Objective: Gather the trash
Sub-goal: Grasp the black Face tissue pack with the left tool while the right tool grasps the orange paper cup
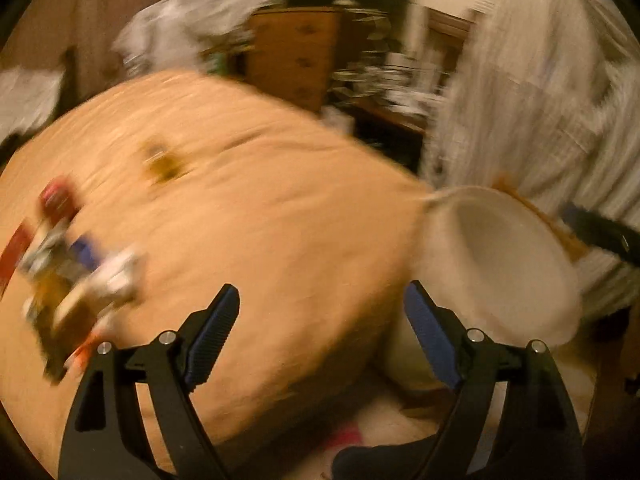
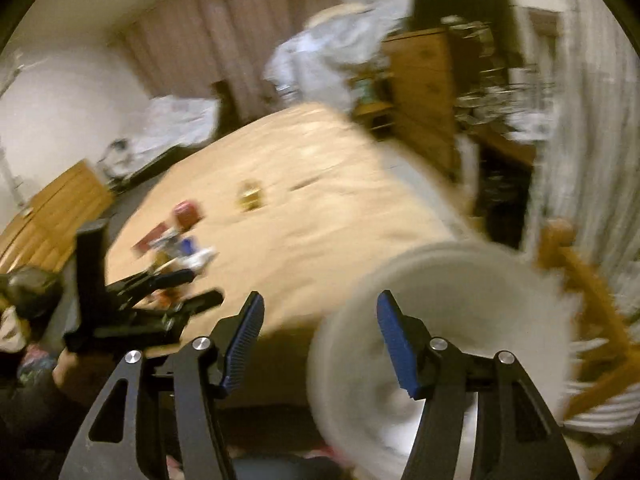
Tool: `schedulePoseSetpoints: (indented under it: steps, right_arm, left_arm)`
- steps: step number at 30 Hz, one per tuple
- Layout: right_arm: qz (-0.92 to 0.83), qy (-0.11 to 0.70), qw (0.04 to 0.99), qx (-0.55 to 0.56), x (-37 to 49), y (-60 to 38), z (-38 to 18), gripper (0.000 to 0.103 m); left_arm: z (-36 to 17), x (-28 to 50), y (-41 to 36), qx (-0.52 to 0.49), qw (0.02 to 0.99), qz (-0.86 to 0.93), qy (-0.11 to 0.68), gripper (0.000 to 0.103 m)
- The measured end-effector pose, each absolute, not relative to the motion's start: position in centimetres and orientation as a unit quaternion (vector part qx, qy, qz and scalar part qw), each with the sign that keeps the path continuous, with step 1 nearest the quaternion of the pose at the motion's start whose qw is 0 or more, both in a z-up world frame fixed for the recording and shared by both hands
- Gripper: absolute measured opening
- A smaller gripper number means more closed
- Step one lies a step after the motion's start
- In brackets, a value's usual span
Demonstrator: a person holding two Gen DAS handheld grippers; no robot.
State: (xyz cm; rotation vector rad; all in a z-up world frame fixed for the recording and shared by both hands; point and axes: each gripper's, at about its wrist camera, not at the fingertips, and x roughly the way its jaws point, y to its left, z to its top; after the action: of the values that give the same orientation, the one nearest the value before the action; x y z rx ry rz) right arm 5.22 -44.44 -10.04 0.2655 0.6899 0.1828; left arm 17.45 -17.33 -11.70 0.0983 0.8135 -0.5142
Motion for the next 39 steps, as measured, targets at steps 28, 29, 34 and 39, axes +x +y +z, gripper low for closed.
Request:
schedulePoseSetpoints:
  steps: [28,29,34,39]
  right_arm:
    - [0.250,0.455,0.848,0.106,20.3,-18.9,-22.1,0.041]
    - [0.240,0.454,0.851,0.111,20.1,-19.8,-22.3,0.041]
    - [0.202,0.441,0.863,0.146,20.3,-23.3,-22.1,0.041]
    - [0.197,0.418,0.875,0.146,21.3,-23.9,-20.6,0.041]
  left_arm:
    - [-18.3,21.5,-2.3,0.001,0.887,-0.145,0.438,0.075]
    - [-18.5,22.0,-3.2,-0.006,0.884,-0.163,0.439,0.075]
    - [-18.6,22.7,-6.1,-0.010,0.875,-0.209,0.436,0.075]
    - [-17.5,20.5,-4.7,-0.010,0.884,-0.212,0.417,0.075]
